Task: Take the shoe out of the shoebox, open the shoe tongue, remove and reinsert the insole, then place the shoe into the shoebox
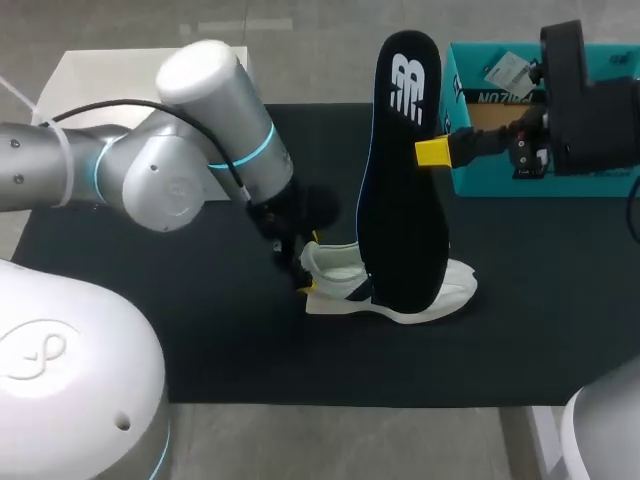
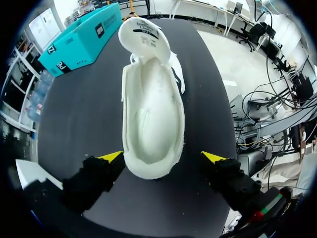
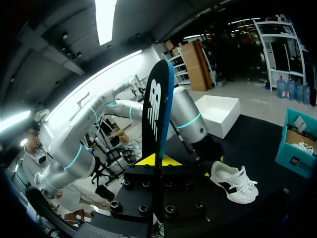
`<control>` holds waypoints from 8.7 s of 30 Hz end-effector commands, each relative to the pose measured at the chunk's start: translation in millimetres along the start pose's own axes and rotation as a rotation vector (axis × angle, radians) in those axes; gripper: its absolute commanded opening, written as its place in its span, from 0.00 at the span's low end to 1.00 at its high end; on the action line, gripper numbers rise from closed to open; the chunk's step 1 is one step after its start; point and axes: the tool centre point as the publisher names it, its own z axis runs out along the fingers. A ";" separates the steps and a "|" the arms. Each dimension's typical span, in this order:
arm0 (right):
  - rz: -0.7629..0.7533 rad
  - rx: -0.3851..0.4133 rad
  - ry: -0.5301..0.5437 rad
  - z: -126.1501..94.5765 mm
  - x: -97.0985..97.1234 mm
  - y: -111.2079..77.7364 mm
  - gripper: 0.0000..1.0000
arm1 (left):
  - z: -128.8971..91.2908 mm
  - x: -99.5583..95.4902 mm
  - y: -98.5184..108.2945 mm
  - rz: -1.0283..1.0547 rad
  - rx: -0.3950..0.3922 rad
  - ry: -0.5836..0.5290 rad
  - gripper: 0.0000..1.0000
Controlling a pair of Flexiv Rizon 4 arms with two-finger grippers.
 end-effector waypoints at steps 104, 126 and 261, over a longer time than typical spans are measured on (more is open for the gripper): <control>0.002 0.005 0.001 4.2 -0.9 3.7 0.00 | 44.8 -55.3 -88.3 0.113 -0.217 -0.024 0.15; 0.002 0.005 0.001 4.2 -0.9 3.7 0.00 | 47.9 -54.8 -88.3 0.119 -0.221 -0.017 0.00; 0.002 0.005 0.001 4.2 -0.9 3.7 0.00 | 8.3 -126.7 -105.1 1.607 -0.682 0.721 0.00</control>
